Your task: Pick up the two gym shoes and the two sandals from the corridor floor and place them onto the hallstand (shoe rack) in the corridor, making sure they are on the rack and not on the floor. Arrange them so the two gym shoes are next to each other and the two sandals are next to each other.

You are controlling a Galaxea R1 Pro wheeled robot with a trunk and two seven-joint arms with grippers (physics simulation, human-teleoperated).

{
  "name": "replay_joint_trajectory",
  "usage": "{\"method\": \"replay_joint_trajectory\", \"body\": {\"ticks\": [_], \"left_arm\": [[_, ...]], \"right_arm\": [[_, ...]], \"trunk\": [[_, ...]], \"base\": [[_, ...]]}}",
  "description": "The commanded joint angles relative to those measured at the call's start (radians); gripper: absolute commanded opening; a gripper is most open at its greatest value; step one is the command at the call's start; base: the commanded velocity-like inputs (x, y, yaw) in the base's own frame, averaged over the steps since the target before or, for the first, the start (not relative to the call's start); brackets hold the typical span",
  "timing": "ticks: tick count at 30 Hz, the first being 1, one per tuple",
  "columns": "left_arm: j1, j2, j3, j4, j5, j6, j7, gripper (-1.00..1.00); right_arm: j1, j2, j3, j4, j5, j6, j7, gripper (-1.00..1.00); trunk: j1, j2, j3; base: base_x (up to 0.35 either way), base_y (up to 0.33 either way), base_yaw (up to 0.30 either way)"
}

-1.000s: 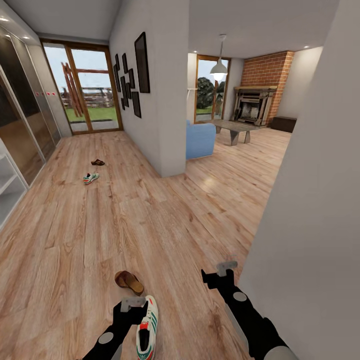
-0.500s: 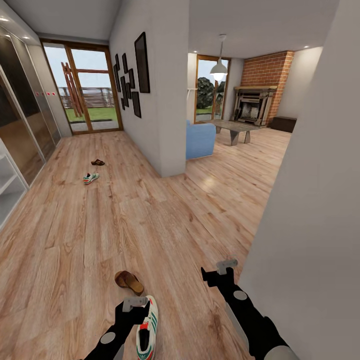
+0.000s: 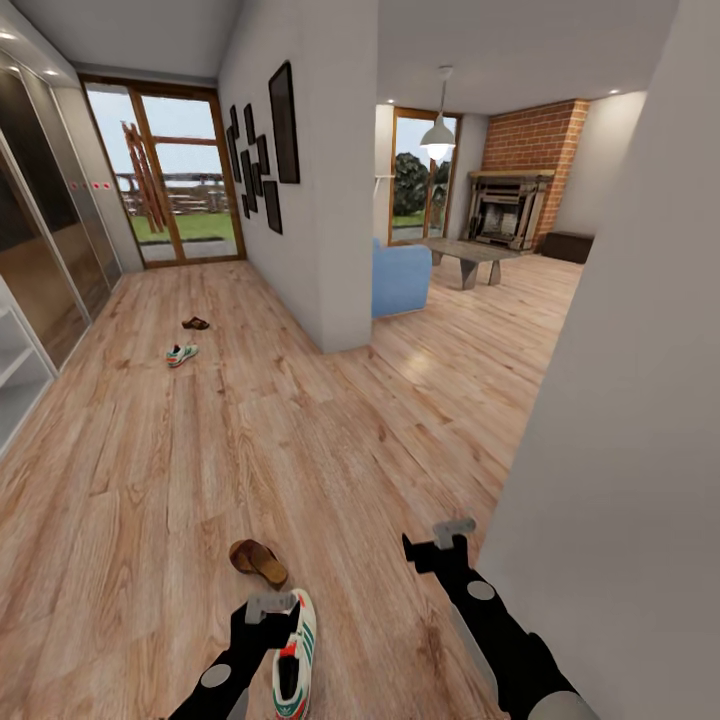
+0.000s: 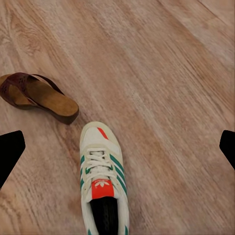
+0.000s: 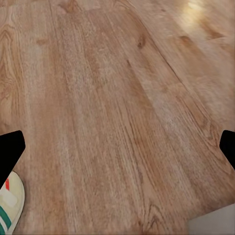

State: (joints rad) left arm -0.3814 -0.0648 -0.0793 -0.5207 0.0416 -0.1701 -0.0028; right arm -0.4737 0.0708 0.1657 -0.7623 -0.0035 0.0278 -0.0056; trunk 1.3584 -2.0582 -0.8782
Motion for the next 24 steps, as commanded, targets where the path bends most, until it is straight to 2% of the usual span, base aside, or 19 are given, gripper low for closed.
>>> {"method": "replay_joint_trajectory", "body": {"ticks": [1, 17, 24], "left_arm": [[-0.001, 0.000, -0.002, 0.001, 0.004, -0.003, 0.000, 1.00], [-0.001, 0.000, -0.001, 0.033, 0.003, -0.010, -0.002, 1.00], [-0.003, -0.003, 0.001, 0.029, 0.003, -0.015, -0.002, 1.00]], "right_arm": [[0.000, 0.000, 0.000, 0.000, -0.001, 0.003, -0.001, 1.00], [0.000, -0.002, 0.000, -0.005, -0.001, 0.003, -0.001, 1.00], [0.000, -0.002, -0.003, -0.037, -0.001, 0.003, -0.001, 1.00]], "trunk": [[0.004, -0.008, -0.005], [0.065, -0.120, -0.081], [0.092, -0.169, -0.114]], "base": [[0.000, 0.000, 0.000], [0.000, 0.000, 0.000], [0.000, 0.000, 0.000]]}}
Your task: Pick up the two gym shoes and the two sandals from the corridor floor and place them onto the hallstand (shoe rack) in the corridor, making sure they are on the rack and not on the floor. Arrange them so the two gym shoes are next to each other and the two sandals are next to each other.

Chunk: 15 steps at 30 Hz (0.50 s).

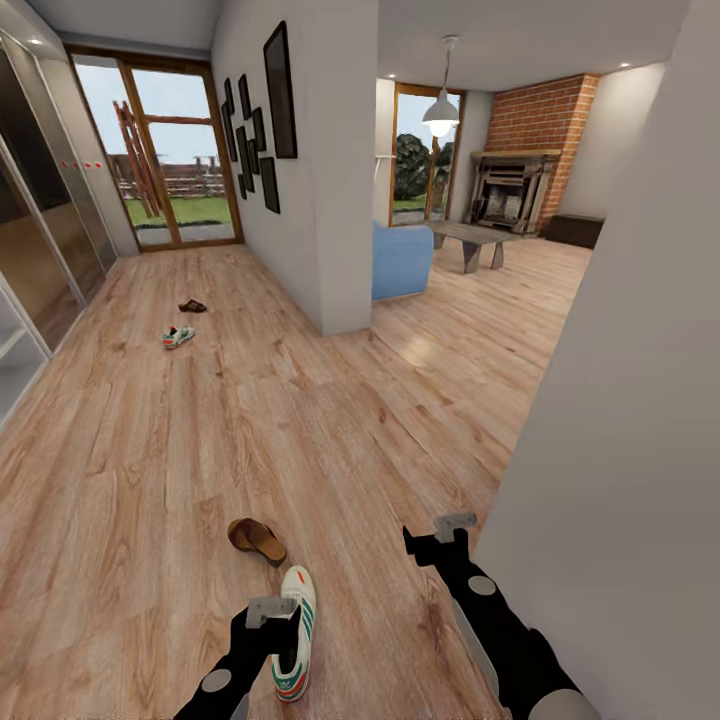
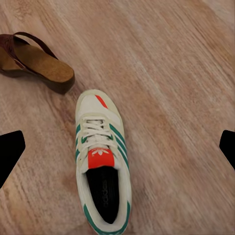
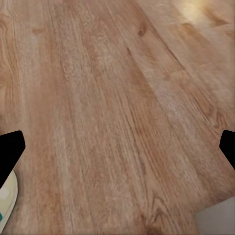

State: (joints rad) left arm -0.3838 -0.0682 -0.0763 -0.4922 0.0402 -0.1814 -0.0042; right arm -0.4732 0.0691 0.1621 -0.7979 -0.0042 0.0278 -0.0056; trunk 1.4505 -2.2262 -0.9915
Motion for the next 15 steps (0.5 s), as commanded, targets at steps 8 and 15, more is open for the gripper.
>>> {"method": "replay_joint_trajectory", "body": {"ticks": [8, 15], "left_arm": [[-0.006, 0.000, -0.002, 0.000, 0.002, -0.084, 0.000, 1.00], [-0.007, -0.001, -0.003, 0.001, 0.001, -0.111, 0.000, 1.00]], "right_arm": [[0.000, 0.000, 0.001, -0.004, 0.000, 0.003, -0.001, 1.00], [0.000, 0.000, 0.002, -0.004, 0.000, 0.003, -0.001, 1.00]], "trunk": [[0.031, -0.057, -0.039], [0.057, -0.106, -0.072]], "base": [[0.000, 0.000, 0.000], [0.000, 0.000, 0.000]]}}
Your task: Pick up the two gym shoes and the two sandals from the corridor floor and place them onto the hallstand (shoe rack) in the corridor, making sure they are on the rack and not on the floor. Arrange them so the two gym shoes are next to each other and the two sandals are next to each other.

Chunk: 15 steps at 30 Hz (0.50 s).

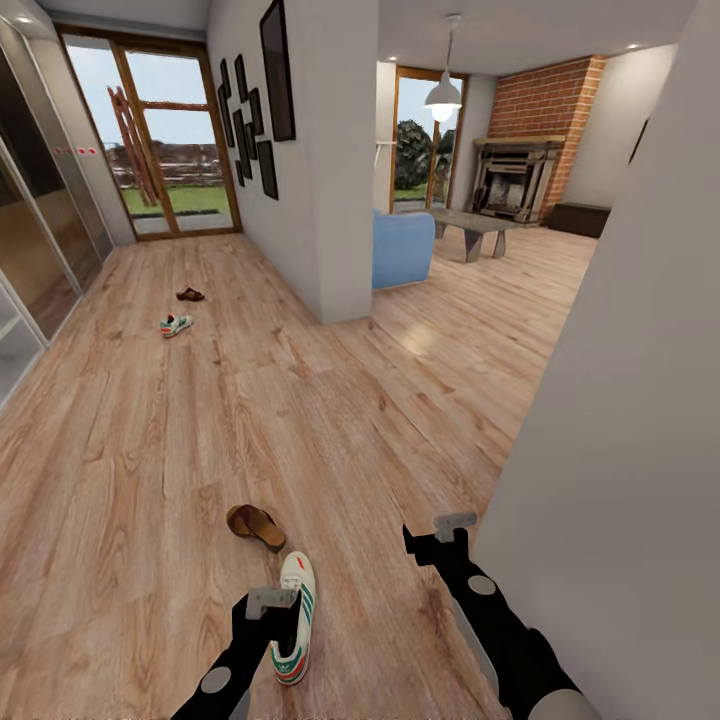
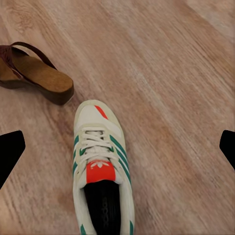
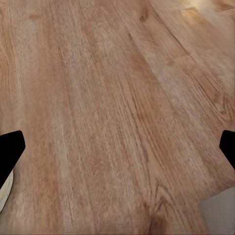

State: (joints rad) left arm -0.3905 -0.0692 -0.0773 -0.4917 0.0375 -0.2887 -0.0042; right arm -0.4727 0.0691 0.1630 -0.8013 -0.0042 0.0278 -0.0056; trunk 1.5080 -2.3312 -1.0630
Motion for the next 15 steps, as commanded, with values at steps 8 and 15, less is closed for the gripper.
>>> {"method": "replay_joint_trajectory", "body": {"ticks": [8, 15], "left_arm": [[-0.001, 0.002, -0.002, 0.001, 0.004, -0.005, 0.000, 1.00], [-0.001, 0.002, -0.002, 0.001, 0.004, -0.005, 0.000, 1.00]], "right_arm": [[0.000, 0.000, 0.003, -0.001, 0.000, 0.003, -0.001, 1.00], [0.000, 0.000, 0.003, -0.001, 0.000, 0.003, -0.001, 1.00]], "trunk": [[0.031, -0.057, -0.039], [0.057, -0.106, -0.072]], "base": [[0.000, 0.000, 0.000], [0.000, 0.000, 0.000]]}}
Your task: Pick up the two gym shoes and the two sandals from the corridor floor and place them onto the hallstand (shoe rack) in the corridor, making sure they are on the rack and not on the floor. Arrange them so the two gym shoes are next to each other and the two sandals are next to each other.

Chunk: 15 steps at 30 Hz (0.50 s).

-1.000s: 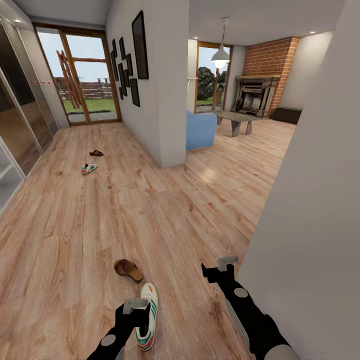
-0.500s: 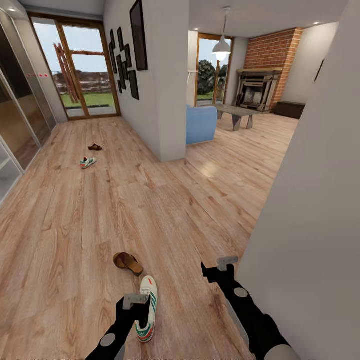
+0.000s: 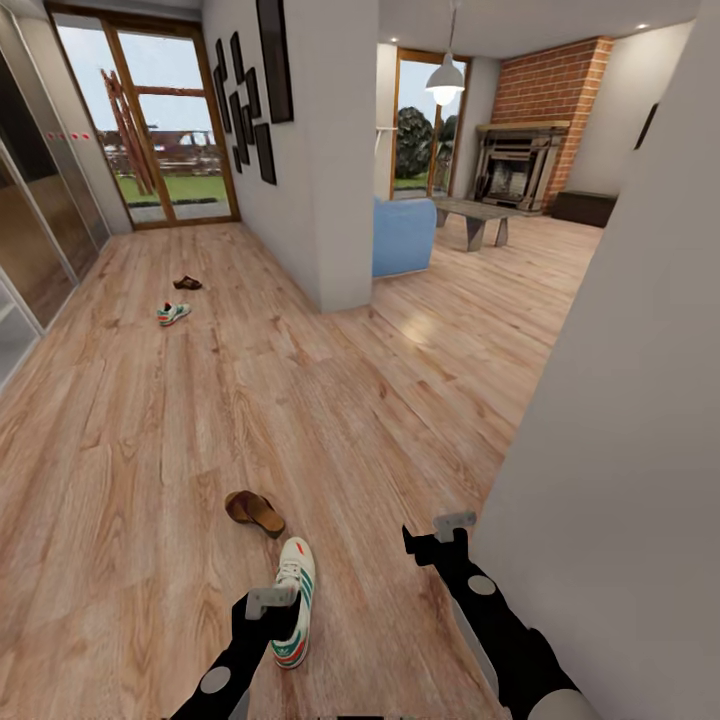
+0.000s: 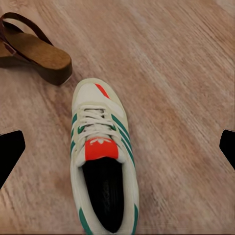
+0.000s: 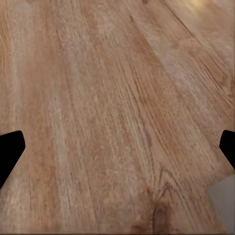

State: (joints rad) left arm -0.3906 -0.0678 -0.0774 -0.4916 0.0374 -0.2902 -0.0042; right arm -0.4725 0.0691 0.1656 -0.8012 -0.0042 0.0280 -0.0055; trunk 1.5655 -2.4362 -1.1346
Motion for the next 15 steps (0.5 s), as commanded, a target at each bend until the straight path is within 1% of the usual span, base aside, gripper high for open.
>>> {"method": "replay_joint_trajectory", "body": {"ticks": [1, 9, 15], "left_arm": [[-0.001, 0.000, -0.002, 0.001, 0.004, -0.003, 0.000, 1.00], [-0.001, 0.000, -0.002, 0.001, 0.004, -0.003, 0.000, 1.00], [-0.001, 0.000, -0.002, 0.001, 0.004, -0.003, 0.000, 1.00]], "right_arm": [[-0.001, 0.000, 0.001, -0.001, 0.000, 0.004, 0.000, 1.00], [-0.001, 0.000, 0.003, -0.001, 0.000, 0.012, 0.001, 1.00], [-0.001, 0.000, 0.002, -0.001, 0.000, 0.013, 0.001, 1.00]], "trunk": [[0.004, -0.008, -0.006], [0.034, -0.064, -0.044], [0.037, -0.065, -0.077]], "base": [[0.000, 0.000, 0.000], [0.000, 0.000, 0.033], [0.000, 0.000, 0.062]]}}
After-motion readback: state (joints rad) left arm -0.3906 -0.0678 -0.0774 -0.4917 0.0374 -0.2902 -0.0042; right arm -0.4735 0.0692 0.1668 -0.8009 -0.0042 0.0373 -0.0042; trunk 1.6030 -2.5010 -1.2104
